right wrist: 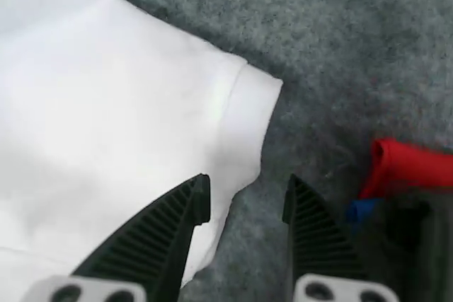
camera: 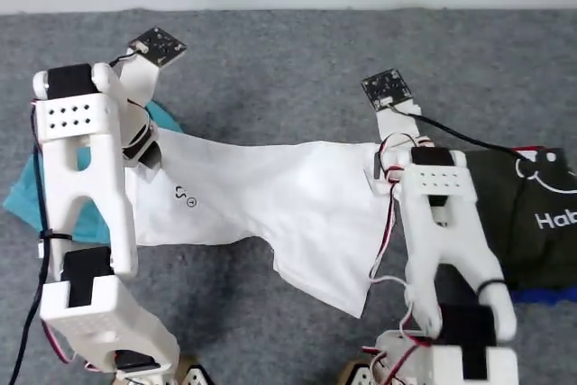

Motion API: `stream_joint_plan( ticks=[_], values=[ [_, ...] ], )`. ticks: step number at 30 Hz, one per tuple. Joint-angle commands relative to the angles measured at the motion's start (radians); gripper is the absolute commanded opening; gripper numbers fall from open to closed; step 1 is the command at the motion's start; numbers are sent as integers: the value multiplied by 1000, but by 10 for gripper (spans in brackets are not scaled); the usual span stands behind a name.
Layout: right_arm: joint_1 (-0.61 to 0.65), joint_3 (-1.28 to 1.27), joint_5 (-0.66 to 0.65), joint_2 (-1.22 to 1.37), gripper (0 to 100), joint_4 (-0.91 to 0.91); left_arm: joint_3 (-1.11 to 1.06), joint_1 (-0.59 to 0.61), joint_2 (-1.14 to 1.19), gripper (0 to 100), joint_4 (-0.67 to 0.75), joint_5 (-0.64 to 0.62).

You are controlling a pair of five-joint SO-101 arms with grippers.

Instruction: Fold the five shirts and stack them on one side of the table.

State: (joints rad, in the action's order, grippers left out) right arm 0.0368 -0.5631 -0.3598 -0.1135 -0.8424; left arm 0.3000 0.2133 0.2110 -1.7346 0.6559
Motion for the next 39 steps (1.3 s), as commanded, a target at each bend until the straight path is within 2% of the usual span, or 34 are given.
stream_joint_plan(
  ticks=[1,8,13,20,24,30,36,39],
  values=[
    [-19,6,6,47,180,42,36,-25,-58,152,-18,2],
    [-19,6,9,170,179,90,36,-68,-58,152,-18,-3],
    [-18,6,11,246,177,124,36,-61,-58,152,-18,-66],
    [-21,37,6,268,3,127,36,-66,-58,152,-18,-66],
    [-59,80,6,262,22,107,35,-61,-58,152,-18,-68],
    [-163,331,0,272,9,-71,35,-64,-58,152,-18,-68],
    [-211,397,-172,326,13,-90,30,-63,-57,152,-20,-68],
    [-213,400,-183,403,84,-90,-19,-68,-57,152,-20,-68]
  ],
)
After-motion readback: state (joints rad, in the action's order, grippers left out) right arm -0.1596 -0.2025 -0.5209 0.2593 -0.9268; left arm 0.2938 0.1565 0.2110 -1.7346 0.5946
